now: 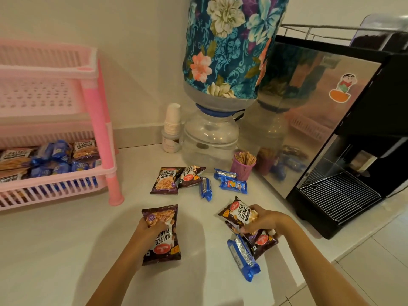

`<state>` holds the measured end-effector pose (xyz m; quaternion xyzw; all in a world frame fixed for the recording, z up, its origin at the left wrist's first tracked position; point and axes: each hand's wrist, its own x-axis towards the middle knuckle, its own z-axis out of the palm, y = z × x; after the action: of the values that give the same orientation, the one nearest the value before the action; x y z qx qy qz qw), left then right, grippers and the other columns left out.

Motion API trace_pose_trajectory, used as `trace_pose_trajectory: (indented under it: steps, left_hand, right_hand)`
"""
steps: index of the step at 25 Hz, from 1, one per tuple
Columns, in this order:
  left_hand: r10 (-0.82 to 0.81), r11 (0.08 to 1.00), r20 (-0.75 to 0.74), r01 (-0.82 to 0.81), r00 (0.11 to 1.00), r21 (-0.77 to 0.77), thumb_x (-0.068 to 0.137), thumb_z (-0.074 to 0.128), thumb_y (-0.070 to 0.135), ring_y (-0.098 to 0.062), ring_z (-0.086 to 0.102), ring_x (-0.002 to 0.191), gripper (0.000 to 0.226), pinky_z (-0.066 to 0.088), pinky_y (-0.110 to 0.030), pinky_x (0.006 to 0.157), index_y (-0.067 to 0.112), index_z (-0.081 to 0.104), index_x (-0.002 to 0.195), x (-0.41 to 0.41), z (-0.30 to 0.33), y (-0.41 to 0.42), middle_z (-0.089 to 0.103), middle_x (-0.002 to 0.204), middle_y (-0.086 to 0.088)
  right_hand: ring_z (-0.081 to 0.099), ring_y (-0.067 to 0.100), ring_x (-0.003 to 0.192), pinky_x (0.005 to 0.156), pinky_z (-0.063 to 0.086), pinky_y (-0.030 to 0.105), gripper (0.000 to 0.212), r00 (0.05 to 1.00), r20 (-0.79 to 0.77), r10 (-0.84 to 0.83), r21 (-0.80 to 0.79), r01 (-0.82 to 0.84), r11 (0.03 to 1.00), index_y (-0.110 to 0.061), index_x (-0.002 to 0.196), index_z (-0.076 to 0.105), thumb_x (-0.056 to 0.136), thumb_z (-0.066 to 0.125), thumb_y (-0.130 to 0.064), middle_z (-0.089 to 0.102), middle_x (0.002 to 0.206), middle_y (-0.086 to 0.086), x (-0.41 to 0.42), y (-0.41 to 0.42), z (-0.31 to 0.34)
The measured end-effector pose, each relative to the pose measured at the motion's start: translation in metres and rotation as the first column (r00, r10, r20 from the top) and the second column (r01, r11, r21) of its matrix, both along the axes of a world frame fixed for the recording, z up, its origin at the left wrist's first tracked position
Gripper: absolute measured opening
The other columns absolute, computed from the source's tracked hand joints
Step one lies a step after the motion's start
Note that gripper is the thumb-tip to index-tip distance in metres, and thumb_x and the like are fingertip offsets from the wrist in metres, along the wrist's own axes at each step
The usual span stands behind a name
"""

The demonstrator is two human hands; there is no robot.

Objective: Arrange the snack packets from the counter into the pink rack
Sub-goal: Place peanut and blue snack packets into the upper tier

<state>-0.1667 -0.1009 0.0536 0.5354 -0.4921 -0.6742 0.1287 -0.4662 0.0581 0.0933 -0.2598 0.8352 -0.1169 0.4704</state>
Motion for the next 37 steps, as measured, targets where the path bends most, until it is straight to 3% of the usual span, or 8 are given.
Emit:
trace_pose_trajectory:
  steps: [2, 4, 11, 19, 25, 30, 34, 37]
  left_hand:
    - [0.003, 1.000, -0.021, -0.003, 1.000, 0.008, 0.082, 0.070, 0.024, -0.031, 0.069, 0.091, 0.050, 0.052, -0.048, 0.091, 0.022, 0.046, 0.127, 0.007, 0.000, 0.002, 0.070, 0.105, -0.011]
    - [-0.003, 1.000, -0.045, 0.004, 0.999, 0.006, 0.082, 0.070, 0.022, -0.031, 0.069, 0.091, 0.050, 0.052, -0.048, 0.091, 0.022, 0.046, 0.127, 0.013, 0.001, 0.003, 0.070, 0.105, -0.011]
    - [-0.028, 0.999, -0.151, 0.024, 0.988, -0.030, 0.083, 0.069, 0.020, -0.030, 0.072, 0.086, 0.041, 0.056, -0.045, 0.082, 0.024, 0.052, 0.119, 0.044, 0.027, -0.006, 0.074, 0.097, -0.009]
    - [0.004, 0.981, -0.313, -0.063, 0.950, -0.181, 0.084, 0.068, 0.016, -0.029, 0.073, 0.080, 0.035, 0.056, -0.034, 0.064, 0.020, 0.055, 0.116, 0.124, 0.098, -0.039, 0.074, 0.096, -0.010]
    - [-0.162, 0.850, -0.390, -0.072, 0.907, -0.521, 0.074, 0.077, 0.031, -0.023, 0.071, 0.095, 0.040, 0.053, -0.042, 0.086, 0.028, 0.062, 0.111, 0.212, 0.216, -0.077, 0.075, 0.102, 0.001]
    - [-0.200, 0.714, -0.349, -0.108, 0.916, -0.692, 0.070, 0.072, 0.033, -0.022, 0.071, 0.090, 0.040, 0.054, -0.036, 0.081, 0.020, 0.062, 0.107, 0.247, 0.325, -0.142, 0.074, 0.101, -0.004]
    - [-0.116, 0.722, -0.356, -0.167, 0.927, -0.671, 0.085, 0.069, 0.023, -0.020, 0.073, 0.082, 0.032, 0.059, -0.033, 0.076, 0.007, 0.063, 0.113, 0.239, 0.363, -0.227, 0.074, 0.101, -0.010]
    - [-0.054, 0.709, -0.138, -0.059, 0.989, -0.703, 0.081, 0.073, 0.024, -0.027, 0.072, 0.085, 0.032, 0.057, -0.041, 0.084, 0.006, 0.065, 0.107, 0.220, 0.358, -0.282, 0.074, 0.097, -0.012]
  right_hand:
    - [0.061, 0.020, 0.105, 0.094, 0.051, 0.041, 0.095, 0.997, -0.078, -0.026, -0.086, 0.019, 0.996, -0.028, 0.133, 0.037, 0.052, 0.085, -0.043, 0.060, 0.117, 0.000, 0.003, -0.005, -0.012]
    - [0.065, 0.019, 0.097, 0.091, 0.054, 0.039, 0.073, 0.983, -0.140, -0.115, -0.194, 0.087, 0.977, -0.025, 0.121, 0.050, 0.057, 0.084, -0.037, 0.065, 0.110, 0.001, 0.008, -0.008, -0.017]
    - [0.071, 0.024, 0.079, 0.077, 0.059, 0.041, 0.049, 0.919, -0.117, -0.377, -0.434, 0.294, 0.852, -0.018, 0.102, 0.060, 0.060, 0.084, -0.023, 0.072, 0.090, 0.008, 0.019, -0.008, -0.011]
    - [0.070, 0.023, 0.076, 0.075, 0.058, 0.047, 0.041, 0.863, -0.250, -0.439, -0.679, 0.168, 0.715, -0.030, 0.091, 0.060, 0.059, 0.083, -0.022, 0.072, 0.088, 0.004, 0.082, -0.061, 0.020]
    - [0.069, 0.024, 0.079, 0.066, 0.055, 0.034, 0.040, 0.901, -0.042, -0.431, -0.932, 0.120, 0.342, -0.014, 0.103, 0.063, 0.068, 0.081, -0.006, 0.072, 0.089, 0.006, 0.173, -0.128, 0.117]
    - [0.070, 0.009, 0.074, 0.061, 0.058, 0.026, 0.036, 0.938, 0.091, -0.333, -0.996, 0.092, -0.011, -0.013, 0.104, 0.062, 0.073, 0.078, -0.007, 0.072, 0.090, -0.002, 0.233, -0.165, 0.213]
    - [0.070, 0.007, 0.078, 0.065, 0.058, 0.027, 0.032, 0.960, 0.084, -0.267, -0.985, 0.040, -0.166, -0.022, 0.094, 0.060, 0.071, 0.078, -0.010, 0.070, 0.091, -0.006, 0.258, -0.220, 0.286]
    - [0.070, 0.011, 0.077, 0.064, 0.059, 0.030, 0.038, 0.971, 0.030, -0.238, -0.977, -0.023, -0.213, -0.014, 0.102, 0.061, 0.069, 0.079, -0.009, 0.071, 0.091, -0.004, 0.267, -0.276, 0.323]
